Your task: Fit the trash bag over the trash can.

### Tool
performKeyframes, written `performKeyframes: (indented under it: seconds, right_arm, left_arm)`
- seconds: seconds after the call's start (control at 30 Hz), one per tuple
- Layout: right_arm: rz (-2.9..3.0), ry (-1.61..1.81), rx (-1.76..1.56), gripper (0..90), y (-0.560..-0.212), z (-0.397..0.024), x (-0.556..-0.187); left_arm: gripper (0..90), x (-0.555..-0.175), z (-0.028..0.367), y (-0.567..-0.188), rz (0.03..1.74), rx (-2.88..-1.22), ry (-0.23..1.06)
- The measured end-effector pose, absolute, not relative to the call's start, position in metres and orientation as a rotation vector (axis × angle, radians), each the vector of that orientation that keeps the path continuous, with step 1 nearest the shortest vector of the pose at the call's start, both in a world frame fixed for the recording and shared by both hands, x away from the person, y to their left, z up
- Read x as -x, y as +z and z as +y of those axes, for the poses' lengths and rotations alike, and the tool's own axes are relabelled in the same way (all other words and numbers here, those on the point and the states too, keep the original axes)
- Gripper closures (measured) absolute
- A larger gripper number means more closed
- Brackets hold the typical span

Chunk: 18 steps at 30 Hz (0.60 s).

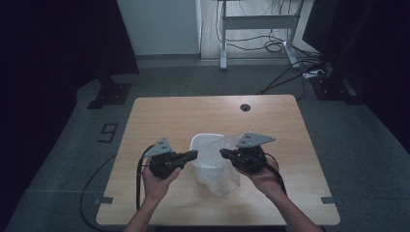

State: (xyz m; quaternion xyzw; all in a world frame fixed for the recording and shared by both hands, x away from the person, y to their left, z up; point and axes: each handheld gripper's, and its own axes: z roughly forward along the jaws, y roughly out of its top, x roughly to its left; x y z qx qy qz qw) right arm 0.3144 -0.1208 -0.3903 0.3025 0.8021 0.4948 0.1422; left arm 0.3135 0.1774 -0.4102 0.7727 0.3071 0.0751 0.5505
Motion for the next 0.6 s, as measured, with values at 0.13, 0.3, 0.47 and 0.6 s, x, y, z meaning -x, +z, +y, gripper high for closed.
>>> performKeyframes:
  seconds: [0.13,0.3,0.47,0.6]
  right_arm:
    - [2.312,1.45,-0.963,89.0,-0.401,-0.142,-0.313]
    - [2.294,1.47,-0.991,88.8,-0.412,-0.156,-0.307]
    - [2.287,1.467,-0.995,88.8,-0.422,-0.158,-0.304]
    - [2.288,1.453,-1.01,88.9,-0.43,-0.159,-0.304]
  left_arm:
    - [90.0,-0.312,0.195,-0.418,0.763,-1.801,0.119]
    - [90.0,-0.311,0.205,-0.427,0.785,-1.79,0.086]
    - [90.0,-0.308,0.209,-0.435,0.798,-1.793,0.087]
    - [90.0,-0.31,0.214,-0.441,0.814,-1.795,0.082]
